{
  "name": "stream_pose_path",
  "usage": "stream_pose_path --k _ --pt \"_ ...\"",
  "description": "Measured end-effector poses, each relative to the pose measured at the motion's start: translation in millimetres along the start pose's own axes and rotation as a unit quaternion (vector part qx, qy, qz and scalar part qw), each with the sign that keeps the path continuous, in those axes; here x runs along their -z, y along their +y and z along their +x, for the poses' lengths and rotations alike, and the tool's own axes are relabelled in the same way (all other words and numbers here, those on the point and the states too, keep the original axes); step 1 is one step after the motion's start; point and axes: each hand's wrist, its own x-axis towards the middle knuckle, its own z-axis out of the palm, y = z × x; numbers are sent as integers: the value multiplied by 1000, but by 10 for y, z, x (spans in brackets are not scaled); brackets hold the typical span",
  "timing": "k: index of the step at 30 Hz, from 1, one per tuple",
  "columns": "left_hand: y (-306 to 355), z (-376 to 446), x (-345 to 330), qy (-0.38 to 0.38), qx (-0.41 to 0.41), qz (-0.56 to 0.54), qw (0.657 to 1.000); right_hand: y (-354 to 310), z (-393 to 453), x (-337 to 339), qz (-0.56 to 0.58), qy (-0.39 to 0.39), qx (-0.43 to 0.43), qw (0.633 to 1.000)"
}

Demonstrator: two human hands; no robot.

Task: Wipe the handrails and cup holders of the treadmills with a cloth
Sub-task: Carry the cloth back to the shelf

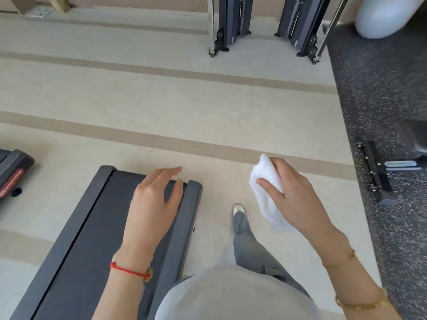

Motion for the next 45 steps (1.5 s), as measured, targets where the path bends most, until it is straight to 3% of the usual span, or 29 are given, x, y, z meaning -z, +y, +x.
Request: stream_pose_path --k 7,18,24,34,45 --pt "-160 1659 -526 12 14 2 1000 291 1885 13 3 -14 27 1000" --pt "-519 3815 -789 105 133 17 985 70 4829 -76 -10 -100 134 986" --pt "-1181 4926 -868 131 181 14 975 -190 6224 -601 5 -133 167 977" --pt "-2506 7294 -380 179 159 57 969 -1282 8865 -1390 33 -138 217 966" --pt "-3837 9514 -127 159 172 73 969 -1916 11195 -2282 31 -145 204 968"
